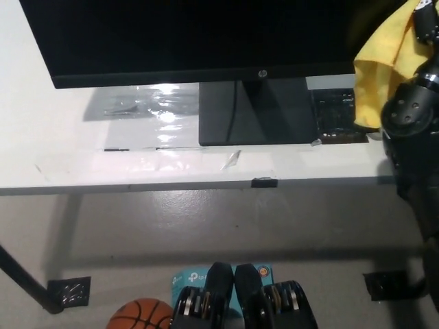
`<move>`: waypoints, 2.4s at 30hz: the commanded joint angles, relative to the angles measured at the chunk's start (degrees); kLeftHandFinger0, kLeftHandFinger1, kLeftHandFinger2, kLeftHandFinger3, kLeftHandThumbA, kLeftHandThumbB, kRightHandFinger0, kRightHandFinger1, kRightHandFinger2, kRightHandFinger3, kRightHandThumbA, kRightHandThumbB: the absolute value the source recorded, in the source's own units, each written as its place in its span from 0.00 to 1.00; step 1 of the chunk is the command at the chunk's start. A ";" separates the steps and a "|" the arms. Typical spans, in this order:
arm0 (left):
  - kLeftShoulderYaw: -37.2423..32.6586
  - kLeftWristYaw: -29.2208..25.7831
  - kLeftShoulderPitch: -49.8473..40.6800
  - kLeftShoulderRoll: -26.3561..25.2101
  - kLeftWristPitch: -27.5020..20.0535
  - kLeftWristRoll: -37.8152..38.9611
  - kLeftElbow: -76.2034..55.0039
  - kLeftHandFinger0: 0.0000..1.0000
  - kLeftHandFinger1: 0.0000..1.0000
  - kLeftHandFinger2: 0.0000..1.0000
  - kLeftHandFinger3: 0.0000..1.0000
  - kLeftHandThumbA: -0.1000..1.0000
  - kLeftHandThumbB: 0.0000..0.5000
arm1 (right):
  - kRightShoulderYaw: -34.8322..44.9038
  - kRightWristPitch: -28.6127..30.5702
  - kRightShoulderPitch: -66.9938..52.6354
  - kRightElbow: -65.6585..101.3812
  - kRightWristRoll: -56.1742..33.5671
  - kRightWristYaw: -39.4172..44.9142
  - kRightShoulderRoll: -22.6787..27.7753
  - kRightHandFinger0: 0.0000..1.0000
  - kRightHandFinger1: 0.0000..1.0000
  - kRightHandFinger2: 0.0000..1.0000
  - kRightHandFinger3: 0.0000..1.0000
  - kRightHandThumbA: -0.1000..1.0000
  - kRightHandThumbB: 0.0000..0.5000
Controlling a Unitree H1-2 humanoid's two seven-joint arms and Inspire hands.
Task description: The robot uses its right hand to pick up the cloth kept in the middle of the desk and use it to wipe the monitor in the middle of the desk by swiping its screen twice
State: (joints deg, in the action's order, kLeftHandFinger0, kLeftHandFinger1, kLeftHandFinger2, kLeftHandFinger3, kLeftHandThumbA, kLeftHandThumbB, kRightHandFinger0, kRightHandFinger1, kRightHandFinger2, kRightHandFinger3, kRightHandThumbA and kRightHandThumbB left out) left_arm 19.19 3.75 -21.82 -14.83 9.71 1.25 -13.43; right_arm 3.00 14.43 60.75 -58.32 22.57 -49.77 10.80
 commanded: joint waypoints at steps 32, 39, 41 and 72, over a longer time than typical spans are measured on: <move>-1.36 -0.17 1.38 -1.52 0.21 -1.21 -1.53 0.21 0.26 0.37 0.53 0.30 0.11 | -8.69 1.25 16.39 -7.38 -2.20 -5.38 -21.71 0.00 0.00 0.18 0.37 0.00 0.58; -1.90 -0.23 1.92 -1.89 -0.71 -2.17 -0.93 0.19 0.25 0.38 0.53 0.32 0.13 | -11.55 1.88 16.89 -8.36 -2.02 -5.64 -25.36 0.00 0.00 0.00 0.00 0.00 0.46; -2.13 -0.24 2.02 -1.98 -0.09 -2.46 -0.95 0.19 0.25 0.39 0.54 0.33 0.13 | -11.88 2.15 17.02 -8.64 -2.18 -6.01 -26.03 0.00 0.00 0.00 0.00 0.00 0.48; 0.00 0.51 1.56 -1.17 0.12 3.63 -1.88 0.24 0.28 0.41 0.57 0.26 0.08 | -15.93 2.09 -1.96 12.92 2.01 7.02 -8.44 0.00 0.03 0.39 0.39 0.00 0.33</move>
State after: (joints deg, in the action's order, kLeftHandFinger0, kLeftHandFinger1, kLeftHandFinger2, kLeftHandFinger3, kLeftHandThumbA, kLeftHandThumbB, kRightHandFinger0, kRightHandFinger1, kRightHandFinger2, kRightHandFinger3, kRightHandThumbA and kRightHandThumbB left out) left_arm 17.86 4.71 -19.25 -15.17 9.49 3.56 -13.40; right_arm -12.44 15.14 59.23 -50.13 22.23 -47.63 -1.88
